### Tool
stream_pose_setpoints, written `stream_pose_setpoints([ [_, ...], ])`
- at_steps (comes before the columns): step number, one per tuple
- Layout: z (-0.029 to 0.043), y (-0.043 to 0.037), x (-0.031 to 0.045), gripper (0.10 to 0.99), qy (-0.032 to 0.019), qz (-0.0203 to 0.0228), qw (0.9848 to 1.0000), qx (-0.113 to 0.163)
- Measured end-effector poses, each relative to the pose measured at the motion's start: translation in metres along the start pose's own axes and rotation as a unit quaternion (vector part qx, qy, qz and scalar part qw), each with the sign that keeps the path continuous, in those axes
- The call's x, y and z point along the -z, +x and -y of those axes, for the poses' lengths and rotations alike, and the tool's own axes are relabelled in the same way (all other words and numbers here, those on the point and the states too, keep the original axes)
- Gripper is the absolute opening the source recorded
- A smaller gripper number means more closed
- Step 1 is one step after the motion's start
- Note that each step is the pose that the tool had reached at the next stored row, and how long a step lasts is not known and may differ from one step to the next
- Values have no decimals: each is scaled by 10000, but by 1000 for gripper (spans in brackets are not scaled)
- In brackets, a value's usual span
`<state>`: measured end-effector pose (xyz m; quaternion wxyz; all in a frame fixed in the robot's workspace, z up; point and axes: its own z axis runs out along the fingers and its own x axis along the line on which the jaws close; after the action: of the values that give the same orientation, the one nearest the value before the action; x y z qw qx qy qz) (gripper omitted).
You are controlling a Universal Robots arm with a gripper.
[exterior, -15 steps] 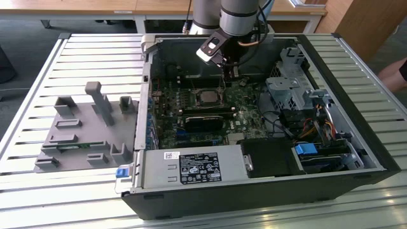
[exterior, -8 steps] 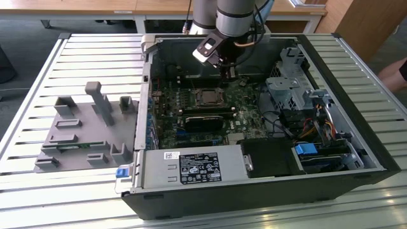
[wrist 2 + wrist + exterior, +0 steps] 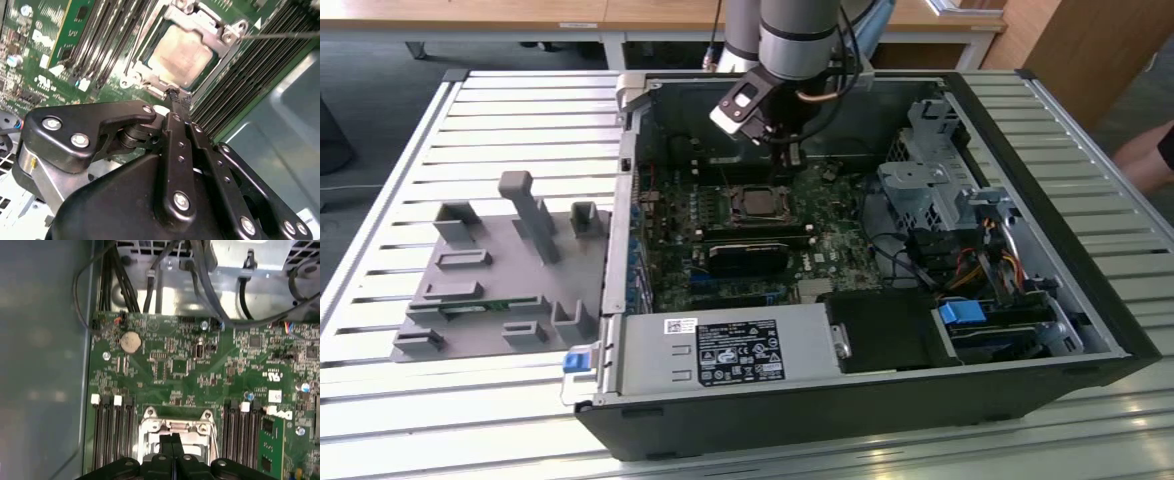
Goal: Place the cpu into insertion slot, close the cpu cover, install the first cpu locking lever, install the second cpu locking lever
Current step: 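Close the cpu cover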
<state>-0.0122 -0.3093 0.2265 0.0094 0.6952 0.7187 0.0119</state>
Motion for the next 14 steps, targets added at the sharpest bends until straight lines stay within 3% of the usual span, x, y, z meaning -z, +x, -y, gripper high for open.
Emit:
stream_pose_setpoints([
  [7, 36, 0, -87, 106, 2, 0, 10000, 0],
  [14, 175, 5, -91, 106, 1, 0, 10000, 0],
])
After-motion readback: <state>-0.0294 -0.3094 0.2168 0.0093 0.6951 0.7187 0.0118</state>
